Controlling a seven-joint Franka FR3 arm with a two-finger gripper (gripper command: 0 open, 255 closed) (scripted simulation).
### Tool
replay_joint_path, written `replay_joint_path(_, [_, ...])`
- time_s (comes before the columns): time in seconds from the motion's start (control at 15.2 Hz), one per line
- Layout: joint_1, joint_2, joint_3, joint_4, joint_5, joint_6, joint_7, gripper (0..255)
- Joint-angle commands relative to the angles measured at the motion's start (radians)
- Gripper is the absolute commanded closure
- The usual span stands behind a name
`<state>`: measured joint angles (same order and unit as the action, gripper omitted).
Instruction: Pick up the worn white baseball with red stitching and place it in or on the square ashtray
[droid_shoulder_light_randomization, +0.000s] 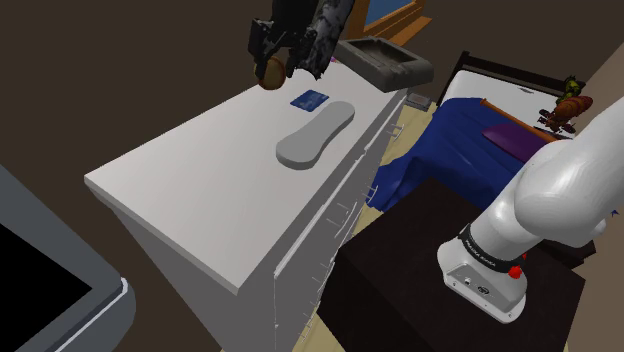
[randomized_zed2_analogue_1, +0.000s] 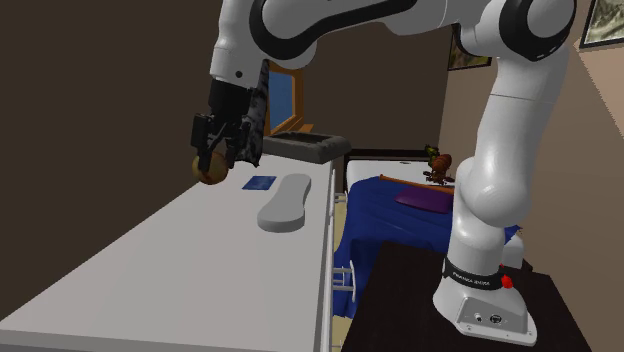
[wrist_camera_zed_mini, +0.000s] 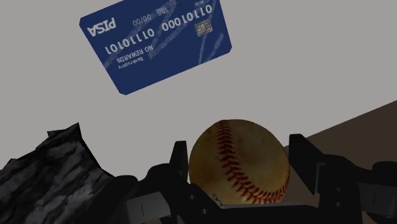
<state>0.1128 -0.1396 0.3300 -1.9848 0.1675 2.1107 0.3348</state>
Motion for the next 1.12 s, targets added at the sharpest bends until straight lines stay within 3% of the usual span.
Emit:
replay_joint_path(0.0, [0.0, 0.0, 0.0, 0.0, 0.0, 0.0, 0.0, 255])
replay_joint_path(0.4, [0.0, 0.0, 0.0, 0.0, 0.0, 0.0, 0.0, 255])
replay_joint_path(1.06, [-0.004, -0.001, -0.004, 0.133, -0.009, -0.133, 0.015, 255])
